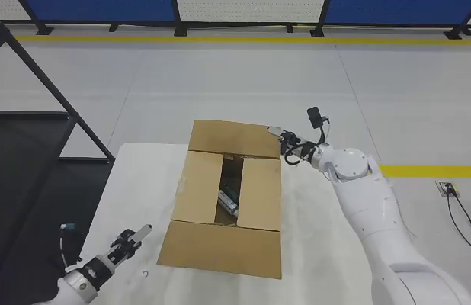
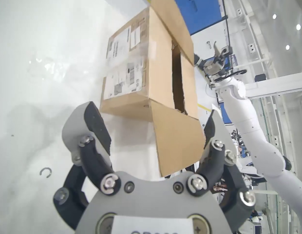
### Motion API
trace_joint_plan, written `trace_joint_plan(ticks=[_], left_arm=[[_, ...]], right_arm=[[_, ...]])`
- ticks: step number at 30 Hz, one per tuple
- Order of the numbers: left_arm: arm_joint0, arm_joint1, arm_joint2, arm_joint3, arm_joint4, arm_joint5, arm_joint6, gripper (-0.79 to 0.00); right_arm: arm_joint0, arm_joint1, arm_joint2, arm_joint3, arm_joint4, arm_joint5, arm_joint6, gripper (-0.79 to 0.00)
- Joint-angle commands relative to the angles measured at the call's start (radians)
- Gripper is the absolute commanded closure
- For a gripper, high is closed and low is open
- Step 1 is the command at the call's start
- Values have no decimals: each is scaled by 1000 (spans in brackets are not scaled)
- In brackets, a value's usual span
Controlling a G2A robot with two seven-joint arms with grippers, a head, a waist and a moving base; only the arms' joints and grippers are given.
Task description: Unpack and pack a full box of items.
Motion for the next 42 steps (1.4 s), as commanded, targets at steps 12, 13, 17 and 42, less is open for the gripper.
trace_joint_plan(ticks=[12,13,17,42], left_arm=[[-55,40,-6,91,-255,9,-332,-785],[-60,42,-7,95,-279,19,-344,-785],[-80,51,-8,108,-353,60,-361,-785],[-111,92,50,117,-464,134,-302,-785]], right_arm=[[24,14,7,45,94,-102,39,-785],[23,16,9,40,104,-110,44,-785],[19,25,15,18,132,-137,76,-785],[-65,45,-64,-264,215,-104,227,-785]])
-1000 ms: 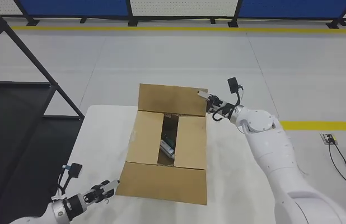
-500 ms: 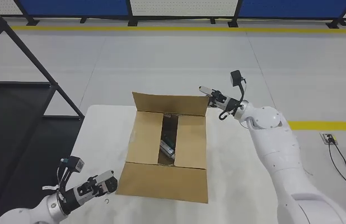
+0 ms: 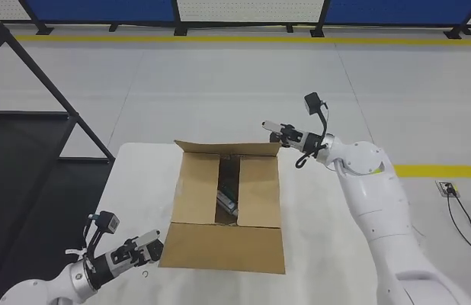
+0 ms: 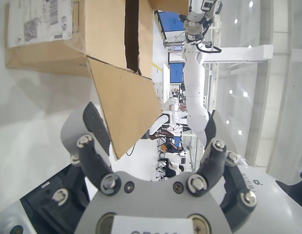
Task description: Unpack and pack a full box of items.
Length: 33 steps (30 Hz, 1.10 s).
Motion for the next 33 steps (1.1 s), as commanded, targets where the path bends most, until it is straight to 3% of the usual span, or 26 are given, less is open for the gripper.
trace_joint_plan(ticks=[1,8,17,23,25,33], left_arm=[[2,3,4,-1,-12,1,3,-785],[4,8,24,-43,-67,32,71,-785],[-20,0,89,-145,-79,161,393,-785],[-55,-4,188,-207,48,193,594,-785],[-64,-5,226,-223,116,187,652,-785],[-65,-5,233,-226,127,183,658,-785]], right_arm=[[-6,2,-6,-15,3,8,2,-785],[-23,12,-23,-76,6,41,14,-785],[-36,26,-55,-169,2,166,94,-785],[-21,28,-87,-195,29,296,159,-785],[-21,28,-87,-195,29,296,159,-785],[-25,28,-87,-196,30,299,153,-785]])
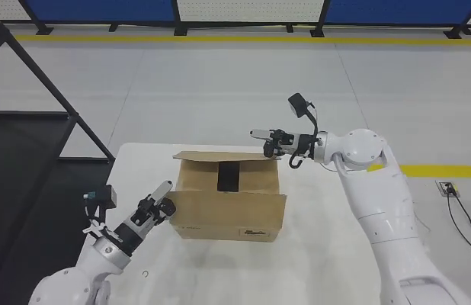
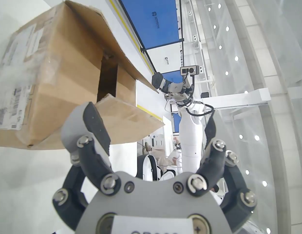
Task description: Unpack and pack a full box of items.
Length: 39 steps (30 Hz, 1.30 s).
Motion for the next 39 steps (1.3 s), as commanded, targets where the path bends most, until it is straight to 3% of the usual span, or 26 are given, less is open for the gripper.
trace_joint_plan(ticks=[1,7,14,18,25,32,39], left_arm=[[1,0,1,0,3,-2,3,-785],[-44,-3,71,30,77,-22,82,-785],[-143,-13,150,102,62,26,157,-785],[-190,-17,191,141,114,41,204,-785],[-190,-17,191,141,114,41,204,-785],[-203,-21,211,161,121,50,249,-785],[-248,-31,255,200,129,83,307,-785]], right_arm=[[-16,-1,-3,-15,9,18,-20,-785],[-55,11,3,-91,45,159,24,-785],[-91,23,3,-155,92,352,68,-785],[-95,24,4,-162,99,360,68,-785],[-107,23,2,-168,118,364,61,-785],[-124,25,-13,-174,213,492,94,-785],[-150,32,-26,-216,234,509,55,-785]])
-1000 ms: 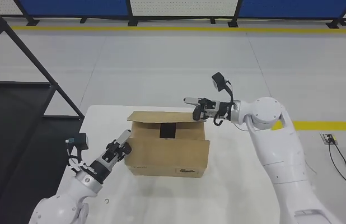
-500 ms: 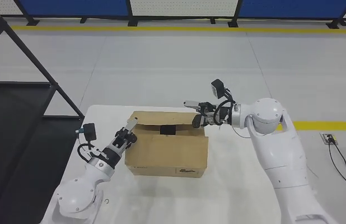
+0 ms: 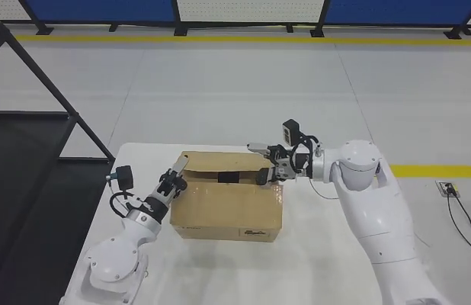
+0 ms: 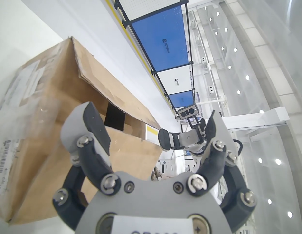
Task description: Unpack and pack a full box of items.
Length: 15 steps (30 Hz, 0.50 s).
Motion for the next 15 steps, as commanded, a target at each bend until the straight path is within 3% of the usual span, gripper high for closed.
trace_joint_plan(ticks=[1,8,15], left_arm=[[-12,-3,13,11,2,7,11,-785],[-43,-11,32,37,-19,27,36,-785],[-49,-14,34,41,-19,35,36,-785]], right_arm=[[-10,3,-1,-19,-7,-24,-30,-785],[-85,14,-5,-107,-15,-141,-96,-785],[-123,20,50,-126,163,-189,-93,-785]])
